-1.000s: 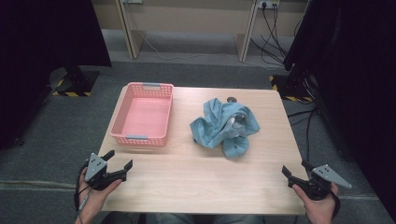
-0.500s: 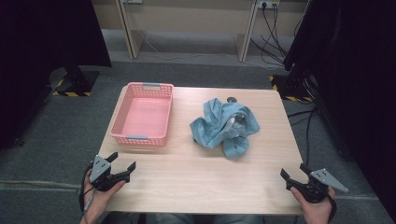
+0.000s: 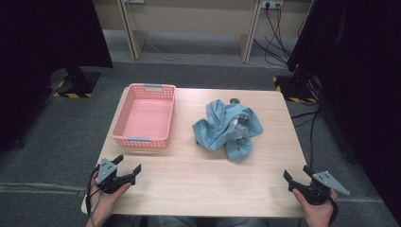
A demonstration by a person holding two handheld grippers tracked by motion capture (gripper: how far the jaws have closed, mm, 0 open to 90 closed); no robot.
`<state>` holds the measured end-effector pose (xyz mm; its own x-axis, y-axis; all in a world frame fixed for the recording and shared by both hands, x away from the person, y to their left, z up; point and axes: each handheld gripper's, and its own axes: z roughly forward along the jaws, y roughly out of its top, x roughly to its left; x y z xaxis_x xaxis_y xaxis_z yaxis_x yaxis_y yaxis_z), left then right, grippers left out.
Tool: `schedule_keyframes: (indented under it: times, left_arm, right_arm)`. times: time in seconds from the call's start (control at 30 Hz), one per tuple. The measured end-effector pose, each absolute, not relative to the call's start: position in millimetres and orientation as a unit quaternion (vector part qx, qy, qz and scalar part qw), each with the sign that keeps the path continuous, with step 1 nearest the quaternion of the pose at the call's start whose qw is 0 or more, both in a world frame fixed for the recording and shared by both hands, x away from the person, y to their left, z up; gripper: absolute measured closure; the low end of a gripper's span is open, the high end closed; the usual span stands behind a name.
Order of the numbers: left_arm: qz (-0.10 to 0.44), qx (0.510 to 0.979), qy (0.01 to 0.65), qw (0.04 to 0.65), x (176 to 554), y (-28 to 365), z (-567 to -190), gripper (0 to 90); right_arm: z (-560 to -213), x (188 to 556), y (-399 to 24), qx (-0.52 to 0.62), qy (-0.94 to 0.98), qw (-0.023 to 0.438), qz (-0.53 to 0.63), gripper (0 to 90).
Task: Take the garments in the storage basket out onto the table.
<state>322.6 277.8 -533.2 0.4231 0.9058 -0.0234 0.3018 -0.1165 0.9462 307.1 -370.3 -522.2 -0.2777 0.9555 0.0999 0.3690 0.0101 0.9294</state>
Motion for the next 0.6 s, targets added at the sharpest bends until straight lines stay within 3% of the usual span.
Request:
schedule_keyframes:
  times: [0.6]
  left_arm:
    - [0.316,0.683,0.439,0.490,322.7,273.8,-536.3,15.2]
  right_arm:
    - [-528.4,307.5,-369.1,0.518,0.635,0.316,0.479,11.8]
